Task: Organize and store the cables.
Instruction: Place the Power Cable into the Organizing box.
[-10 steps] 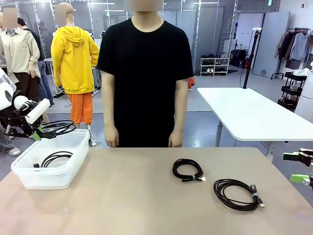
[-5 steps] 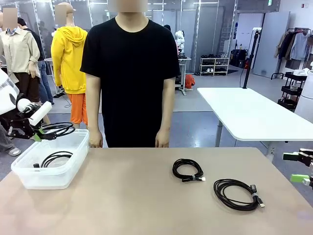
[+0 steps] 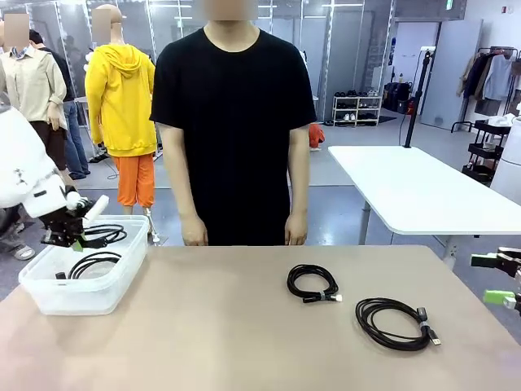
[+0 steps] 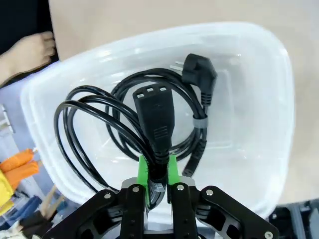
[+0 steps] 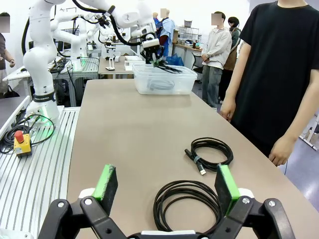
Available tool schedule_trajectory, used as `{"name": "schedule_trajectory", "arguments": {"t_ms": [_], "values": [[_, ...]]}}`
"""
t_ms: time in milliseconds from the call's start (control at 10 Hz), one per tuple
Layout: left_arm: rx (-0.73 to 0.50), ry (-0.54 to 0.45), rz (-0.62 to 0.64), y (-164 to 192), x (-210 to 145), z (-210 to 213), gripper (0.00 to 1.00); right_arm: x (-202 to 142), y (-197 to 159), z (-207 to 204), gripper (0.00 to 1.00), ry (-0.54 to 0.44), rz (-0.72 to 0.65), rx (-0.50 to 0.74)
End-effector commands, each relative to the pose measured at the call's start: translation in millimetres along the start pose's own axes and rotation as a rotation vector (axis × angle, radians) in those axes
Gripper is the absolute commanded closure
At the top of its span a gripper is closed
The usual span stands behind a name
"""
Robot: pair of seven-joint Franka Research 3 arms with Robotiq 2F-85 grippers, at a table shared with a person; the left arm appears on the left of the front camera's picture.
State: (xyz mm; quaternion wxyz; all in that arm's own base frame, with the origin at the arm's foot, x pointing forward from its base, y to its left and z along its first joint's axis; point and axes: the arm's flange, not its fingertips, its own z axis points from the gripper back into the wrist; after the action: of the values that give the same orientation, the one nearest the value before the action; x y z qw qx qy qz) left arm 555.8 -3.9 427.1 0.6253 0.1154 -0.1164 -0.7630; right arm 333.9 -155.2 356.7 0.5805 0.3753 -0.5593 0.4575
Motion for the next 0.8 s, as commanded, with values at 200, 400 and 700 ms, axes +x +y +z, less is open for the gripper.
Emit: {"name": "schedule_trajectory", "arguments": {"t_ms": [200,400,700], "values": [[-0.1,-0.051,0.076,23,-1,-35,0.83,1,2,-1,0.0,0.012,-0.004,-0.006],[-0.117,-0.026,0.077,19,1,-37,0.47,1,2,-1,0.0,0.012,-0.004,-0.006],[-0.135,-0.037,0.116,10,3,-18,0.0,1,2,-1,0.0,0.012,-0.004,-0.006]]}}
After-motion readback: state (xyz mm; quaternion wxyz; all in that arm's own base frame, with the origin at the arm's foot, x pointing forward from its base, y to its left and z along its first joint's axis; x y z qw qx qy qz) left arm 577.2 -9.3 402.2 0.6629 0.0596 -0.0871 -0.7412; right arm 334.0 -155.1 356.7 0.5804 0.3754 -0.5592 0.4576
